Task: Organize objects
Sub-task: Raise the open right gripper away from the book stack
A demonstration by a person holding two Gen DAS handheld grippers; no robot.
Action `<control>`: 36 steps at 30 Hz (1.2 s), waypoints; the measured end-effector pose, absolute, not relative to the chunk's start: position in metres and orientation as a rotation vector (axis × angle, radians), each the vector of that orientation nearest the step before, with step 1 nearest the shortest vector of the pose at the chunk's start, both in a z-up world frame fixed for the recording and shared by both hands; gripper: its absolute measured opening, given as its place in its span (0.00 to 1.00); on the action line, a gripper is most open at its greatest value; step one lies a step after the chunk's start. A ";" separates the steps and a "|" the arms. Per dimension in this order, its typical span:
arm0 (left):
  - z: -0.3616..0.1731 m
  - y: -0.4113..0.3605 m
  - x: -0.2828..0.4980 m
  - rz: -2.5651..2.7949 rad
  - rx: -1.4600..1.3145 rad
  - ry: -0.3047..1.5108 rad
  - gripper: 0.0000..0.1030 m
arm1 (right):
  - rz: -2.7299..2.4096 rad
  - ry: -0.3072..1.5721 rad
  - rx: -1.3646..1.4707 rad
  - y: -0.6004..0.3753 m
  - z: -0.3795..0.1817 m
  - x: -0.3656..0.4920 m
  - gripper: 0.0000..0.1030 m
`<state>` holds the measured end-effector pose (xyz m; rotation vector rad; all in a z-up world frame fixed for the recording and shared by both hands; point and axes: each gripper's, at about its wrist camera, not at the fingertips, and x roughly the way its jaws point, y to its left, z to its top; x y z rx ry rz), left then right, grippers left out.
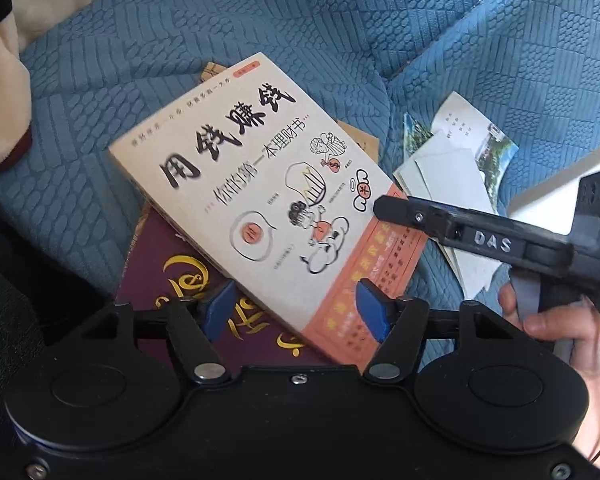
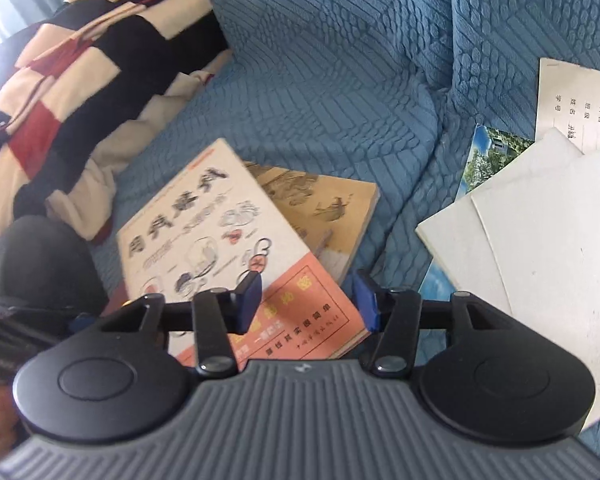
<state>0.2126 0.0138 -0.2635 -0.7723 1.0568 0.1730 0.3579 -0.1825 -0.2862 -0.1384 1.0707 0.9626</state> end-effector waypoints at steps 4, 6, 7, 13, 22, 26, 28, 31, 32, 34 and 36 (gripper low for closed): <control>-0.263 0.015 0.210 0.173 -0.762 1.047 0.65 | 0.967 1.064 -0.105 -0.190 -0.278 0.343 0.50; -0.263 0.018 0.208 0.178 -0.761 1.042 0.65 | 0.957 1.072 -0.092 -0.193 -0.276 0.338 0.46; -0.263 0.019 0.208 0.180 -0.761 1.039 0.65 | 0.953 1.077 -0.084 -0.194 -0.276 0.335 0.44; -0.263 0.032 0.201 0.204 -0.775 1.028 0.62 | 0.894 1.126 0.026 -0.211 -0.279 0.318 0.20; -0.261 0.047 0.192 0.250 -0.792 1.023 0.61 | 0.861 1.155 0.117 -0.215 -0.276 0.269 0.16; -0.260 0.050 0.193 0.257 -0.761 1.027 0.61 | 0.849 1.176 0.157 -0.216 -0.277 0.252 0.16; -0.260 0.051 0.193 0.258 -0.748 1.029 0.61 | 0.825 1.178 0.145 -0.213 -0.279 0.244 0.16; -0.260 0.053 0.191 0.256 -0.740 1.030 0.61 | 0.812 1.187 0.147 -0.210 -0.281 0.235 0.16; -0.260 0.054 0.191 0.259 -0.732 1.030 0.61 | 0.815 1.194 0.155 -0.209 -0.281 0.233 0.16; -0.260 0.054 0.192 0.259 -0.714 1.032 0.63 | 0.819 1.203 0.154 -0.207 -0.283 0.228 0.16; -0.259 0.056 0.193 0.258 -0.705 1.032 0.63 | 0.819 1.207 0.134 -0.203 -0.285 0.222 0.17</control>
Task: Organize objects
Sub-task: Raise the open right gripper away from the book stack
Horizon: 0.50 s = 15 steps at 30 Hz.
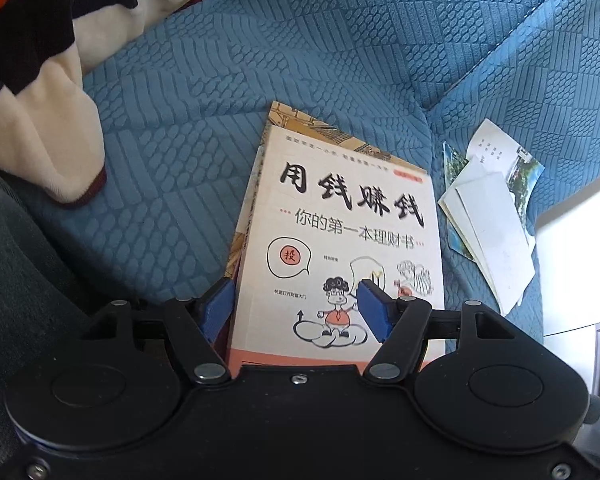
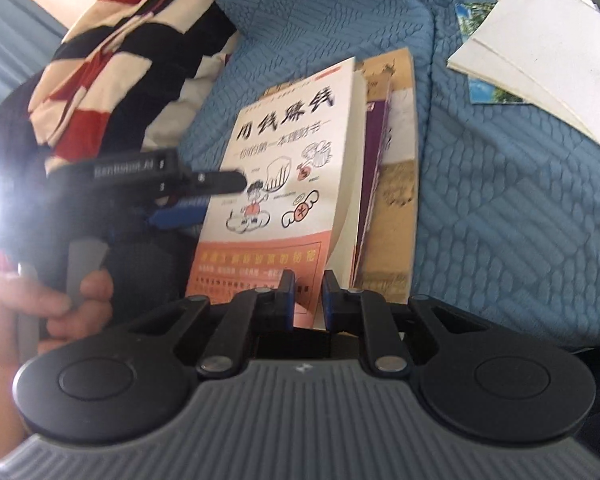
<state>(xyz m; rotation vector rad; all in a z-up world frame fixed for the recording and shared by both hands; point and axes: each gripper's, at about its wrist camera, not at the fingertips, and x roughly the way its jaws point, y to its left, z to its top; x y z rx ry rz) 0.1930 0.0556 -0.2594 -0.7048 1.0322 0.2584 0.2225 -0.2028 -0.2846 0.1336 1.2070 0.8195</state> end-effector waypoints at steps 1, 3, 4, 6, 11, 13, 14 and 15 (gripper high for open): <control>-0.259 0.057 0.193 0.257 -0.704 1.031 0.63 | 0.816 1.206 0.132 -0.202 -0.285 0.220 0.17; -0.259 0.060 0.194 0.251 -0.706 1.035 0.63 | 0.793 1.206 0.156 -0.203 -0.286 0.219 0.17; -0.258 0.061 0.194 0.249 -0.712 1.035 0.62 | 0.778 1.214 0.183 -0.206 -0.287 0.219 0.17; -0.256 0.062 0.193 0.241 -0.715 1.036 0.63 | 0.715 1.224 0.223 -0.212 -0.286 0.220 0.17; -0.247 0.062 0.189 0.220 -0.715 1.022 0.63 | 0.631 1.170 0.192 -0.224 -0.265 0.215 0.17; -0.240 0.060 0.186 0.217 -0.709 1.008 0.64 | 0.616 1.126 0.196 -0.227 -0.249 0.214 0.17; -0.236 0.060 0.185 0.213 -0.705 1.000 0.64 | 0.609 1.104 0.200 -0.229 -0.241 0.213 0.17; -0.232 0.059 0.183 0.205 -0.705 0.991 0.64 | 0.600 1.084 0.207 -0.231 -0.233 0.213 0.17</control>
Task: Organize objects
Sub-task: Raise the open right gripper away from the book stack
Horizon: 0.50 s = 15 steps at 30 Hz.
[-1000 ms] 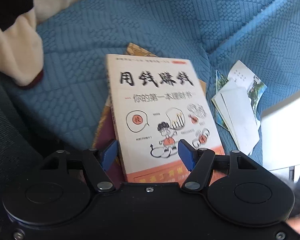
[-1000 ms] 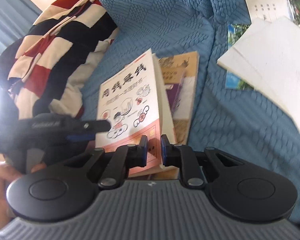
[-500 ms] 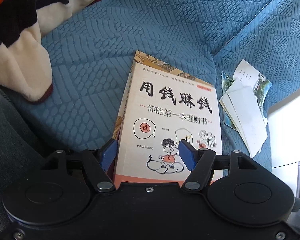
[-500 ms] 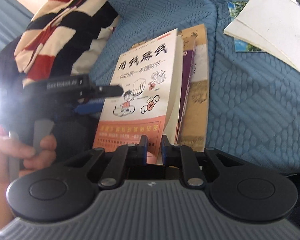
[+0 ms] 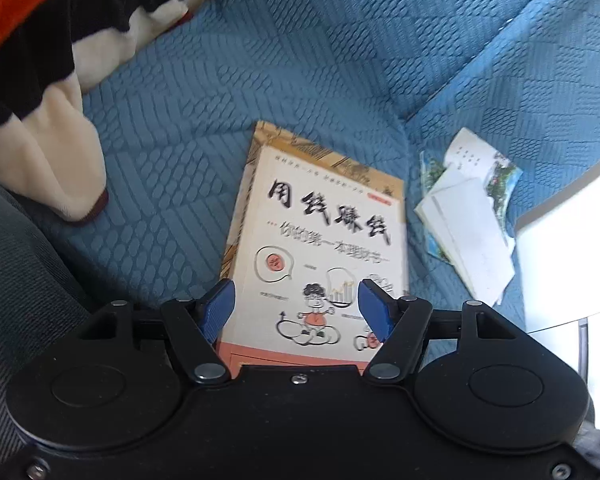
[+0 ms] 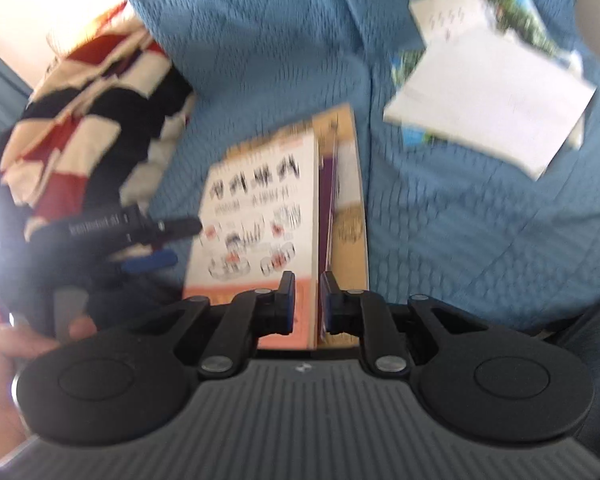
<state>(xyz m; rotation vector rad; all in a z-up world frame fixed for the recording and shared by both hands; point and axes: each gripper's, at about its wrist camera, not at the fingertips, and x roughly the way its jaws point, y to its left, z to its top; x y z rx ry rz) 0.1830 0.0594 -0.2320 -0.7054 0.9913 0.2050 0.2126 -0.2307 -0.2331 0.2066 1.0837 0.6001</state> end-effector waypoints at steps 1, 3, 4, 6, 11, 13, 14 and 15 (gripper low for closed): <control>-0.227 0.059 0.181 0.192 -0.717 0.985 0.64 | 0.593 1.062 0.215 -0.233 -0.224 0.212 0.17; -0.215 0.060 0.176 0.162 -0.737 0.953 0.64 | 0.588 1.018 0.226 -0.236 -0.207 0.209 0.17; -0.208 0.059 0.173 0.157 -0.727 0.938 0.64 | 0.586 0.996 0.229 -0.238 -0.199 0.207 0.17; -0.192 0.057 0.167 0.144 -0.711 0.903 0.65 | 0.602 0.964 0.217 -0.240 -0.185 0.202 0.17; -0.156 0.042 0.146 0.117 -0.655 0.833 0.66 | 0.600 0.904 0.191 -0.252 -0.157 0.185 0.17; -0.141 0.035 0.138 0.093 -0.642 0.805 0.66 | 0.589 0.872 0.183 -0.258 -0.146 0.177 0.17; -0.134 0.031 0.134 0.084 -0.633 0.794 0.66 | 0.584 0.860 0.187 -0.262 -0.142 0.173 0.17; -0.127 0.027 0.131 0.076 -0.624 0.783 0.66 | 0.580 0.850 0.195 -0.265 -0.138 0.169 0.17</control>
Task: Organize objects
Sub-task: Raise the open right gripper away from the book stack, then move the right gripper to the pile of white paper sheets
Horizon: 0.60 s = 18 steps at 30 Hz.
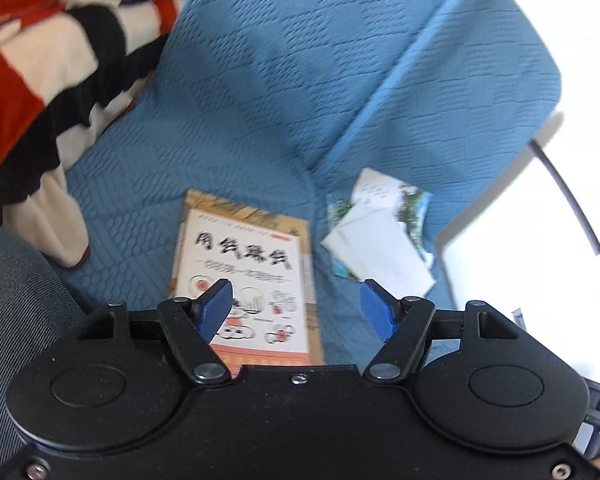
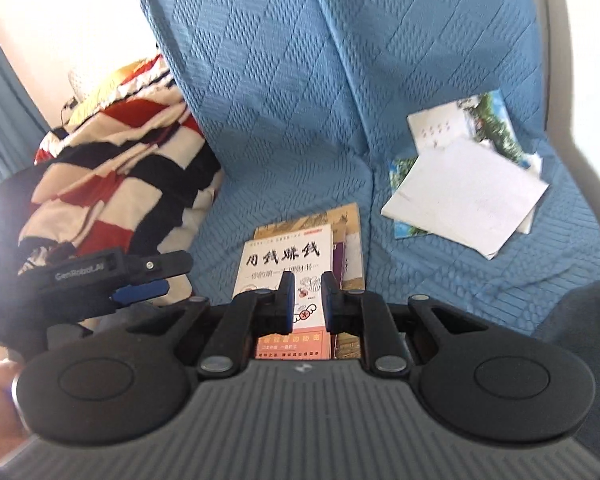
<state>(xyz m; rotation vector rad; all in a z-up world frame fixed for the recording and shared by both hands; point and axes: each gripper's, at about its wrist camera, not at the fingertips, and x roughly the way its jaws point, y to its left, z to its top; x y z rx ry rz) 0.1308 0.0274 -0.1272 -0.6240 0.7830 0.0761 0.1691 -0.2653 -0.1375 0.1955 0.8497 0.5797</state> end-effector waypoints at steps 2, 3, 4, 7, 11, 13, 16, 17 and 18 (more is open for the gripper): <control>-0.116 0.021 0.125 0.060 -0.612 0.767 0.66 | 0.575 0.828 0.206 -0.272 -0.130 0.162 0.17; -0.110 0.017 0.122 0.048 -0.607 0.758 0.66 | 0.573 0.818 0.206 -0.275 -0.126 0.158 0.17; -0.105 0.013 0.120 0.035 -0.599 0.749 0.67 | 0.569 0.807 0.204 -0.278 -0.123 0.154 0.17; -0.095 0.000 0.116 0.008 -0.566 0.729 0.67 | 0.551 0.787 0.187 -0.284 -0.117 0.143 0.17; -0.085 -0.014 0.114 -0.029 -0.549 0.723 0.67 | 0.532 0.759 0.181 -0.292 -0.113 0.131 0.17; -0.084 -0.021 0.113 -0.037 -0.526 0.716 0.67 | 0.523 0.749 0.189 -0.298 -0.112 0.127 0.17; -0.084 -0.032 0.114 -0.056 -0.499 0.728 0.67 | 0.515 0.735 0.203 -0.304 -0.112 0.124 0.17; -0.085 -0.035 0.114 -0.062 -0.495 0.729 0.67 | 0.511 0.731 0.204 -0.306 -0.112 0.123 0.17; -0.085 -0.039 0.115 -0.064 -0.490 0.729 0.67 | 0.507 0.728 0.203 -0.307 -0.112 0.122 0.17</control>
